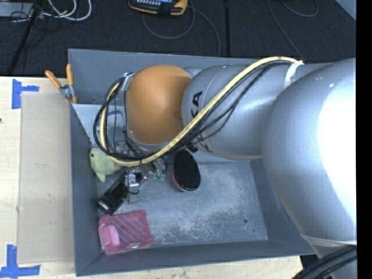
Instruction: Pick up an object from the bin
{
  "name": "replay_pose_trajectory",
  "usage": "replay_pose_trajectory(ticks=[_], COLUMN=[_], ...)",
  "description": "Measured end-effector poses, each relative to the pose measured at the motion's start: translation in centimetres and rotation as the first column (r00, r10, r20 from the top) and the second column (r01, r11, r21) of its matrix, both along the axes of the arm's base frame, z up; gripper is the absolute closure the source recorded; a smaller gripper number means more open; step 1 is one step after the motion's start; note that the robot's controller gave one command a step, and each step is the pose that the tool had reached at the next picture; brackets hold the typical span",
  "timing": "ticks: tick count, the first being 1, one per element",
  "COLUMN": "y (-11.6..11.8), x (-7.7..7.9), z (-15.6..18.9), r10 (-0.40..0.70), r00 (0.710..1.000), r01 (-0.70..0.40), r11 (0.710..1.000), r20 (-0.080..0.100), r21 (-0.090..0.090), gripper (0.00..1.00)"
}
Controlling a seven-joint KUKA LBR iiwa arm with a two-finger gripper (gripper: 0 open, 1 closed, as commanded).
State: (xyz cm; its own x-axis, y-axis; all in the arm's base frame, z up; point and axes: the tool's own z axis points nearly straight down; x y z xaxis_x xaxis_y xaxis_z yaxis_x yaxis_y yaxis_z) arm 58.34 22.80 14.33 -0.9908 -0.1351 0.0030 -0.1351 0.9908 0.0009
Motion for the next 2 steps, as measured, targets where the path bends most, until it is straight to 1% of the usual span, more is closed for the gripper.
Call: replay_pose_trajectory(ticks=[1, 2], y=[-0.01, -0.62], x=[2.82, 2.71], z=[0.07, 0.00], r10=[0.098, 0.188], r00=[0.995, 0.982], r01=[-0.098, -0.188], r11=[0.995, 0.982], r20=[0.005, 0.001], r21=[0.000, 0.000], gripper=[0.00, 0.00])
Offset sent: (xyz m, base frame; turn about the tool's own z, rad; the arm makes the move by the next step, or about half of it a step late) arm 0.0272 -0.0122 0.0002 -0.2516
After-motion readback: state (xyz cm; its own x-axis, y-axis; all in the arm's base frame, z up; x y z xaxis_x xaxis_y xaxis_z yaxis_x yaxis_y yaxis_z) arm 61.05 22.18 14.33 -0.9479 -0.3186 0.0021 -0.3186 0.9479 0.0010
